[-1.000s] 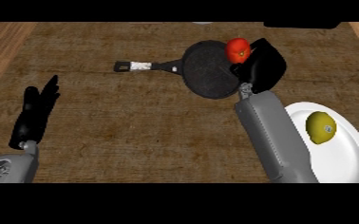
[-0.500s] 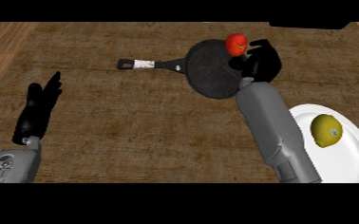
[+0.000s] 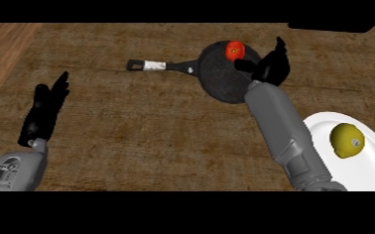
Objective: Pick the tomato from the plate and place it in the pan
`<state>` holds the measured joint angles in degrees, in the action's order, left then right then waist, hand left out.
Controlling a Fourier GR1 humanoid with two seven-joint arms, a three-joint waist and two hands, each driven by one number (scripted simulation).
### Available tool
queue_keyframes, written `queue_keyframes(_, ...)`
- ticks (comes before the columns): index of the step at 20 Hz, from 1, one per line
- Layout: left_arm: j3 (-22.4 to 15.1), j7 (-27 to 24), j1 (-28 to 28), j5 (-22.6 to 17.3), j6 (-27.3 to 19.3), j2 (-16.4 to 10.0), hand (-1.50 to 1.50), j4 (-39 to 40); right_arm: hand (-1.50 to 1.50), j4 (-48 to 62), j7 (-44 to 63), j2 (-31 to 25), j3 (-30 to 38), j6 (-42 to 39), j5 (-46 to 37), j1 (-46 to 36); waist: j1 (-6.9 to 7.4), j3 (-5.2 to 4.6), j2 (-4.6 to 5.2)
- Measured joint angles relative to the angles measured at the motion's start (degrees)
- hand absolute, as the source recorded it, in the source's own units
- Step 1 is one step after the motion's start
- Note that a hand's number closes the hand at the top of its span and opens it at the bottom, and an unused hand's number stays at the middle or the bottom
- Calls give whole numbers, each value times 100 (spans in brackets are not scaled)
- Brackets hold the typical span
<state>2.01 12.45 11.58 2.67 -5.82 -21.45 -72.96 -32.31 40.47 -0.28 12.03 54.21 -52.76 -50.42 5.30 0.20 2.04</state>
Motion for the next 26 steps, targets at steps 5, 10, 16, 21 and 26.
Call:
queue_keyframes(5, 33, 59, 22, -4, 22, -35, 0, -39, -150, 181, -711, -11, 229, 639, 299, -176, -2, 2, -4)
queue_keyframes(10, 32, 130, -53, 5, 9, -3, 0, -102, -150, 358, -1102, -13, 384, 1288, 517, -320, -58, -2, -47)
queue_keyframes(16, 229, 198, -212, -59, 59, -150, 0, -174, -150, 350, -1196, -14, 488, 1860, 708, -249, -274, -13, -147)
queue_keyframes(21, 302, 177, -330, -32, 12, -131, 0, -88, -150, -85, -966, -10, -75, 2225, 945, 258, -472, -23, -252)
queue_keyframes(26, 403, 165, -505, -50, -24, -147, 0, -96, -150, -954, -747, 1, -750, 2408, 1056, 1056, -664, -31, -349)
